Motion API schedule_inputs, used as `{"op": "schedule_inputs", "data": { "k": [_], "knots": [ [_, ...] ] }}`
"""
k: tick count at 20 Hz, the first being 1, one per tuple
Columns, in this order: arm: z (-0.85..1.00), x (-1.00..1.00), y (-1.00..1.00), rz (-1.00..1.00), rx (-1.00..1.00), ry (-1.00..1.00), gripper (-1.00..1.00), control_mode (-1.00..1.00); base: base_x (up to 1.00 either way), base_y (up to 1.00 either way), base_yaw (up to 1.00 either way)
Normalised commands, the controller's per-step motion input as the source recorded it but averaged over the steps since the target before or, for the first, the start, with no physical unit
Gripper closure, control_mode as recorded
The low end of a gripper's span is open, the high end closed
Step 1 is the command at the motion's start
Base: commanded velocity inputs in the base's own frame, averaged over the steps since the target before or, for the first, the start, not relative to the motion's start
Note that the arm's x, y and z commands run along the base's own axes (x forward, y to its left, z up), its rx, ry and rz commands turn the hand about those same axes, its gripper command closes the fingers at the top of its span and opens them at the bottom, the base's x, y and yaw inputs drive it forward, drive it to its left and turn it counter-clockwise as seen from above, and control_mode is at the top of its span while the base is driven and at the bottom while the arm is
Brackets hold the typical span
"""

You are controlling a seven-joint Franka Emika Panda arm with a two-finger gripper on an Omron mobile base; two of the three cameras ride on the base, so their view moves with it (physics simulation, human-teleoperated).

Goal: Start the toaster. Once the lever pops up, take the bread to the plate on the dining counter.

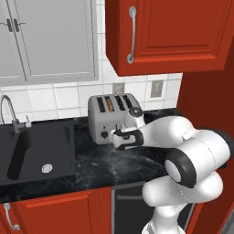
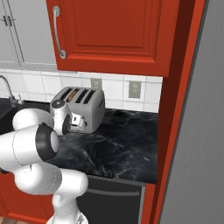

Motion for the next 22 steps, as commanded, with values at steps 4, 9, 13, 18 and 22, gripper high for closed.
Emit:
{"op": "schedule_inputs", "data": {
  "k": [4, 9, 13, 18, 22],
  "knots": [
    [0.12, -0.04, 0.00, 0.00, 0.00, -0.12, -1.00, -1.00, 0.00, 0.00, 0.00],
    [0.23, -0.06, 0.00, 0.00, 0.00, -0.10, -1.00, -1.00, 0.00, 0.00, 0.00],
    [0.25, -0.04, 0.00, 0.00, 0.00, -0.08, -1.00, -1.00, 0.00, 0.00, 0.00],
    [0.31, -0.01, 0.00, 0.00, 0.00, -0.09, -1.00, -1.00, 0.00, 0.00, 0.00],
    [0.31, 0.00, 0.00, 0.00, 0.00, -0.11, -1.00, -1.00, 0.00, 0.00, 0.00]
  ]
}}
